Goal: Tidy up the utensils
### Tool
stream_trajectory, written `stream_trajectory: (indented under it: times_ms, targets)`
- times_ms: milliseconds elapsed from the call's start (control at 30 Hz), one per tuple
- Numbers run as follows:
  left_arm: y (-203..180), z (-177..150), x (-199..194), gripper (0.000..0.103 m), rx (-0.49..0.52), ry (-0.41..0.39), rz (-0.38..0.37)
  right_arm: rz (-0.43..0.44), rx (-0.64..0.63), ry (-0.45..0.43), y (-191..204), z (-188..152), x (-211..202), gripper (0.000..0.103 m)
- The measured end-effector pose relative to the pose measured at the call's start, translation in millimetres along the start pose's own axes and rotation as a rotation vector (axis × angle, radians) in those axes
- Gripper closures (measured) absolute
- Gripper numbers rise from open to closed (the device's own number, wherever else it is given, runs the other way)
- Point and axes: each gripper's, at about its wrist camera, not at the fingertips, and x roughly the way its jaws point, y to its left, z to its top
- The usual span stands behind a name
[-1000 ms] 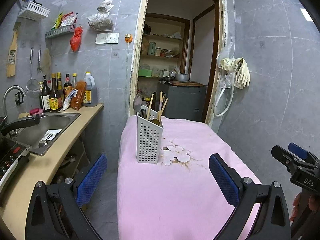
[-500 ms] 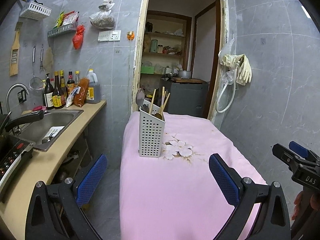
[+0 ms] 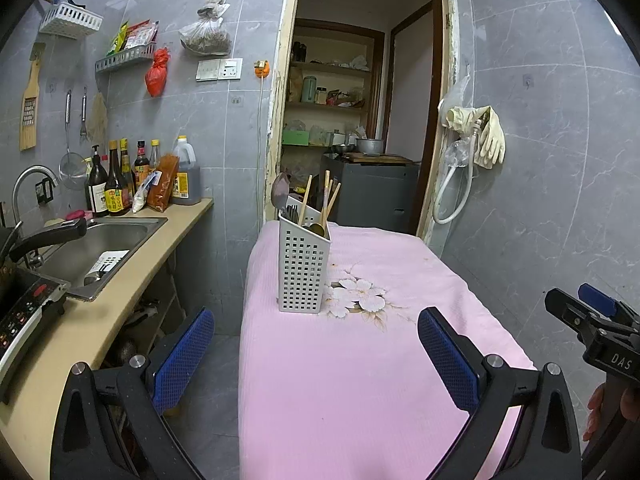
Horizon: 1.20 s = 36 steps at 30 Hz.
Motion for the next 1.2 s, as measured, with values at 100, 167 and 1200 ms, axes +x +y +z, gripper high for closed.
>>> stream_trajectory:
  times_ms: [100, 167, 1200]
  targets:
    - [0.3, 0.1, -0.1, 0.000, -0.003, 0.000, -0.003, 0.000, 0.000, 0.000, -0.1, 0.6, 0.9, 0.001]
    - [0.3, -1.1, -0.1, 0.000, -0.003, 0.001, -0.003, 0.001, 0.001, 0.000, -0.1, 0.4, 1.3, 0.001]
    - [9.6, -7.4, -0.2, 0.000, -0.013, 0.005, 0.000, 0.001, -0.001, 0.002, 2.1, 0.7, 2.5, 0.001]
